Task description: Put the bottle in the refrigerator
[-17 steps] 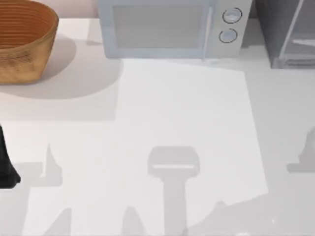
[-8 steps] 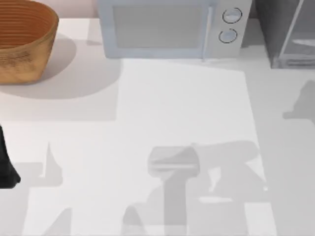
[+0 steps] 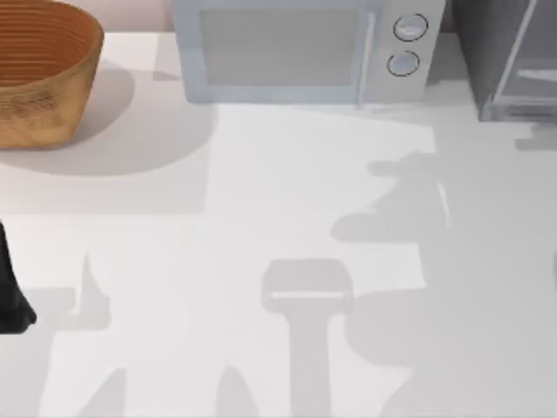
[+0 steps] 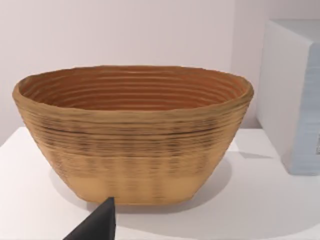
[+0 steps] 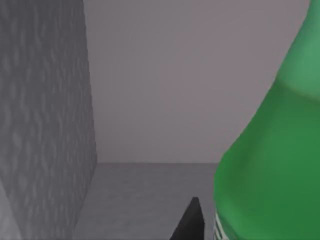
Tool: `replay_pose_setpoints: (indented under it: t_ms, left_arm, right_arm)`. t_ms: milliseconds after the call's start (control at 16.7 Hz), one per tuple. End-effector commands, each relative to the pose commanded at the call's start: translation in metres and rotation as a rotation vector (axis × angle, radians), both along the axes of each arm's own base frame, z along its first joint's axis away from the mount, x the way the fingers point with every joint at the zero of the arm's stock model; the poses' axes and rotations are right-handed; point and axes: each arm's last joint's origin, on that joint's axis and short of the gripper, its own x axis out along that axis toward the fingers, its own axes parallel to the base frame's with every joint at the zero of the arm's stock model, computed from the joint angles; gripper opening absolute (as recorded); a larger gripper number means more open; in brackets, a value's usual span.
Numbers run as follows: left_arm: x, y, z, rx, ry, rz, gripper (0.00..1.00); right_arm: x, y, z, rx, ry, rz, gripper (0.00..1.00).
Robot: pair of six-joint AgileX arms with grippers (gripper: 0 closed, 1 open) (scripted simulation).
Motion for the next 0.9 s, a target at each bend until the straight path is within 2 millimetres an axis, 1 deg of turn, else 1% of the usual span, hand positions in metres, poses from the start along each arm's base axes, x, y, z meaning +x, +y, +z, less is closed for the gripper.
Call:
replay_pose_setpoints:
  t_ms: [120, 240, 360, 480, 600, 840, 900]
  left_arm:
    - [0.0, 0.0, 0.0, 0.0, 0.0, 0.0, 1.0]
    - [0.0, 0.0, 0.0, 0.0, 0.0, 0.0, 1.0]
    - [0.0, 0.0, 0.0, 0.0, 0.0, 0.0, 1.0]
    - [0.0, 0.0, 0.0, 0.0, 0.0, 0.0, 1.0]
    - [0.0, 0.0, 0.0, 0.0, 0.0, 0.0, 1.0]
    - [0.0, 0.0, 0.0, 0.0, 0.0, 0.0, 1.0]
    - [0.0, 0.0, 0.0, 0.0, 0.0, 0.0, 1.0]
  right_arm:
    - [0.022, -0.011, -0.02, 0.001, 0.0, -0.002, 0.01]
    - [0.038, -0.021, -0.04, 0.001, -0.001, -0.003, 0.01]
    - [0.05, -0.028, -0.058, 0.002, -0.002, -0.003, 0.01]
    - [0.057, -0.033, -0.07, 0.002, -0.005, -0.003, 0.01]
    - [0.06, -0.036, -0.075, 0.001, -0.009, -0.004, 0.01]
    - [0.061, -0.036, -0.076, 0.0, -0.01, -0.004, 0.01]
    - [0.06, -0.034, -0.077, 0.004, -0.004, 0.001, 0.01]
